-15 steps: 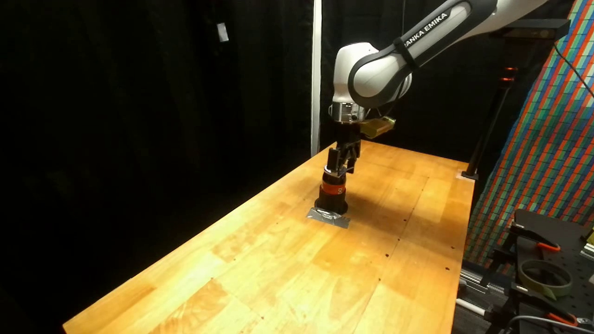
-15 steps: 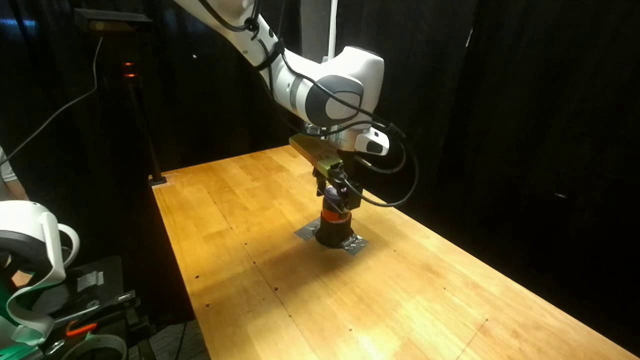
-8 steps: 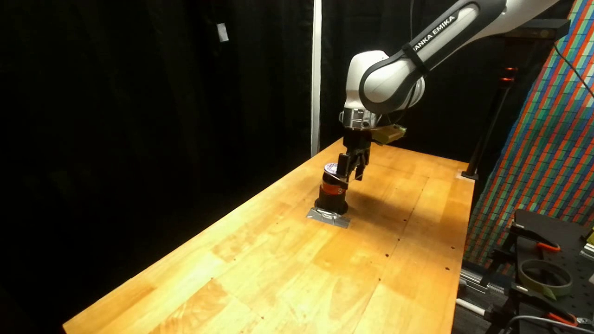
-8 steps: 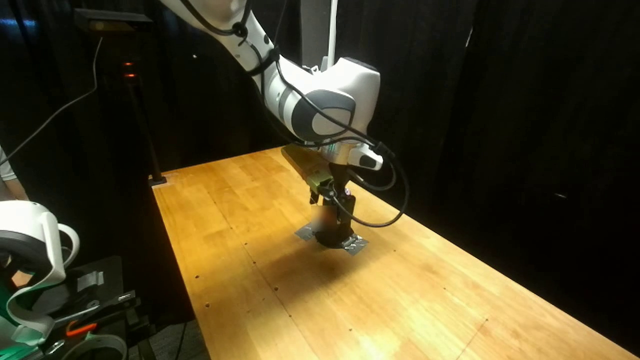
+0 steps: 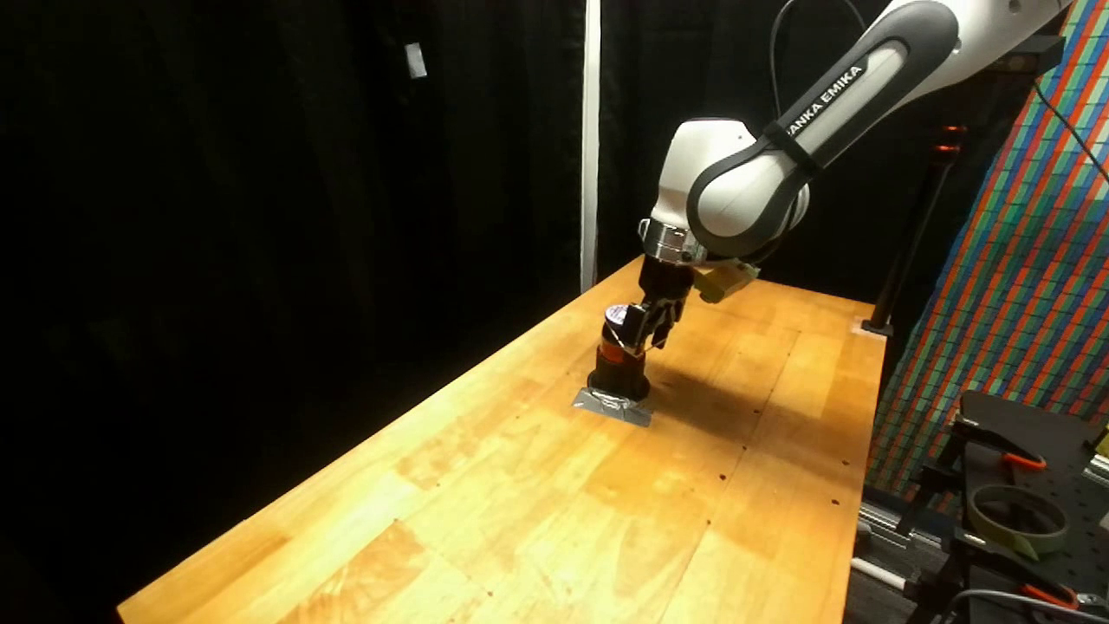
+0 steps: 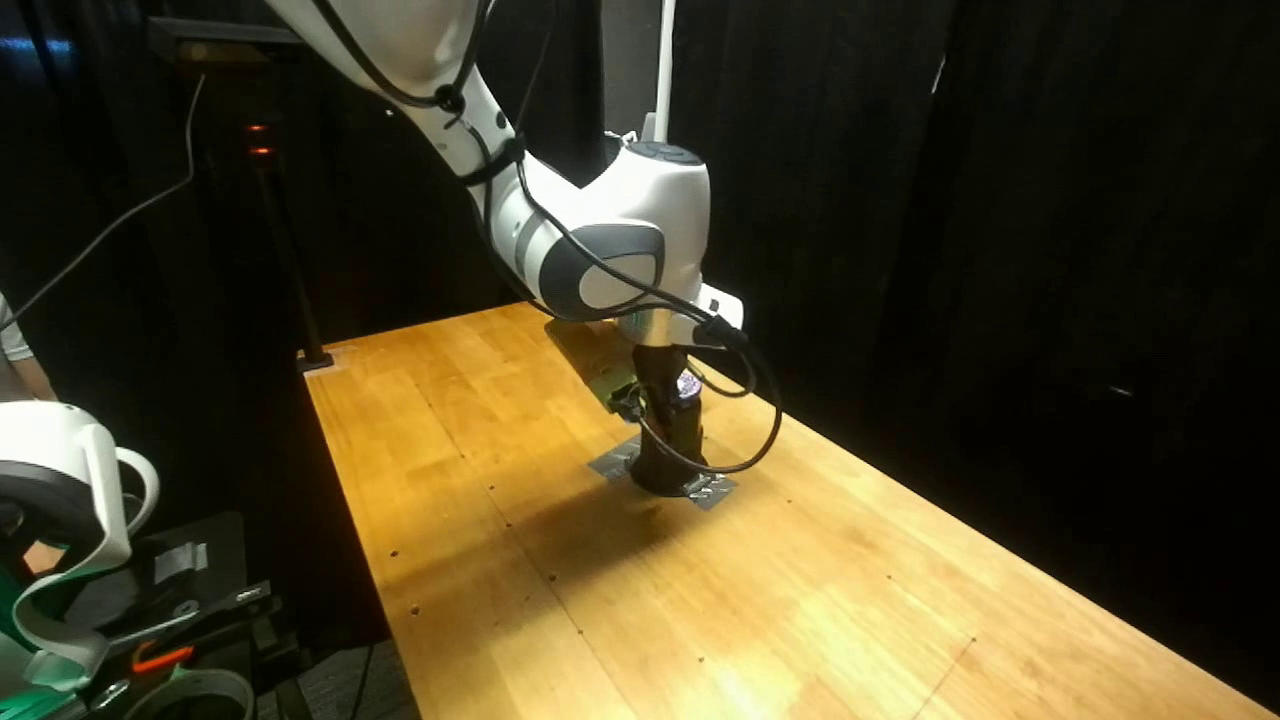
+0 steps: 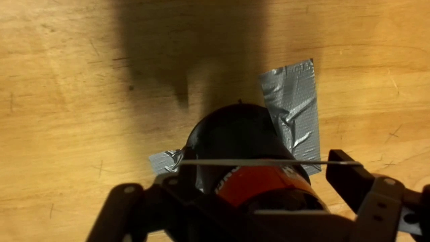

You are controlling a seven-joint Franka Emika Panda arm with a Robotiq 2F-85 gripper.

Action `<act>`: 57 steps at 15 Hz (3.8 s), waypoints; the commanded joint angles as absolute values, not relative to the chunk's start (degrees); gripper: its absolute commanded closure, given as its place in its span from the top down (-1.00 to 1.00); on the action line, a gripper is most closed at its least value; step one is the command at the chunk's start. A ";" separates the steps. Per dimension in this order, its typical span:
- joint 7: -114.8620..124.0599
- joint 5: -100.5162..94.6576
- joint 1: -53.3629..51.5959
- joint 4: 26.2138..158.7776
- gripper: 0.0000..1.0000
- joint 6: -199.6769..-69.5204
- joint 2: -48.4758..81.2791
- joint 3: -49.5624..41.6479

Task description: Put the elastic around the bottle

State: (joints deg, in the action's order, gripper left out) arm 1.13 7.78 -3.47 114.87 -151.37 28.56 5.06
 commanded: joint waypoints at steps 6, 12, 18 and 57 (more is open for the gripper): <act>15.87 2.09 -10.74 119.59 1.00 -159.64 26.62 -2.32; 32.57 -6.34 -21.19 117.42 1.00 -159.96 29.16 -11.86; 32.07 -7.18 -20.81 122.35 1.00 -160.87 25.26 -10.86; 7.68 -3.45 -2.05 144.03 -0.30 -240.20 32.71 6.35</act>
State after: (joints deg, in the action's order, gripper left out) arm 7.63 -3.47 -1.99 143.97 -240.35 32.88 6.39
